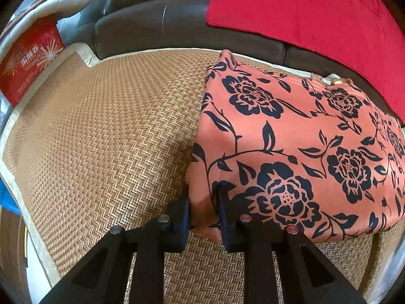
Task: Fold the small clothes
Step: 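Pinch the folded blouse edge with the left tool and tuck it square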
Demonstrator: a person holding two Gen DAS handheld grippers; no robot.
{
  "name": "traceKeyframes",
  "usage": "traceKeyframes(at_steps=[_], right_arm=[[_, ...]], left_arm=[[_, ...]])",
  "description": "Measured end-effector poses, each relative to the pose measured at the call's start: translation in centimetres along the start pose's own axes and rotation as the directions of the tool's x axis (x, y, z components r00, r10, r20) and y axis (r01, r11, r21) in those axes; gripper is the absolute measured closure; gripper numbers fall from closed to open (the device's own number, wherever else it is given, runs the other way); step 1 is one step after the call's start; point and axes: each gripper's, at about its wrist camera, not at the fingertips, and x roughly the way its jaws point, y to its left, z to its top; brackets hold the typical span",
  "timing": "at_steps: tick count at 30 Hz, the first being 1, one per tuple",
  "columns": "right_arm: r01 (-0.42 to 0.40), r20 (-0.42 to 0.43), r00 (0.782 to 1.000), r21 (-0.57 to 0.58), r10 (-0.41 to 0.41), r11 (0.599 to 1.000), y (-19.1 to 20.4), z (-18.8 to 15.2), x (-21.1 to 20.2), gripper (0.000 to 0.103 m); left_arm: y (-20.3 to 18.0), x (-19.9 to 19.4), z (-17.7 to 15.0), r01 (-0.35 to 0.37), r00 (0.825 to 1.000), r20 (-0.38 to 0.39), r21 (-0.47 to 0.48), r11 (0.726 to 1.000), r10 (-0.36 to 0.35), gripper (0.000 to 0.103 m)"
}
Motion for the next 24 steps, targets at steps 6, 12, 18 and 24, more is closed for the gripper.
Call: traceKeyframes(at_steps=[6, 12, 18, 24], right_arm=[[0.076, -0.015, 0.997, -0.035, -0.076, 0.996, 0.5, -1.9, 1.0, 0.091], [0.038, 0.01, 0.999, -0.024, -0.038, 0.999, 0.0, -3.9, 0.7, 0.058], [-0.002, 0.044, 0.999, -0.046, 0.004, 0.999, 1.5, -4.2, -1.1, 0.018], [-0.027, 0.032, 0.999, -0.014, 0.027, 1.0, 1.1, -4.8, -1.7, 0.018]], left_arm=[[0.7, 0.7, 0.6, -0.015, 1.0, 0.023, 0.013, 1.0, 0.015, 0.083], [1.7, -0.2, 0.4, -0.013, 0.999, 0.039, 0.021, 1.0, 0.012, 0.071], [1.2, -2.8, -0.3, -0.024, 0.997, 0.077, 0.047, 0.999, 0.02, 0.062], [0.2, -4.9, -0.3, -0.02, 0.995, 0.096, 0.064, 0.998, 0.014, 0.057]])
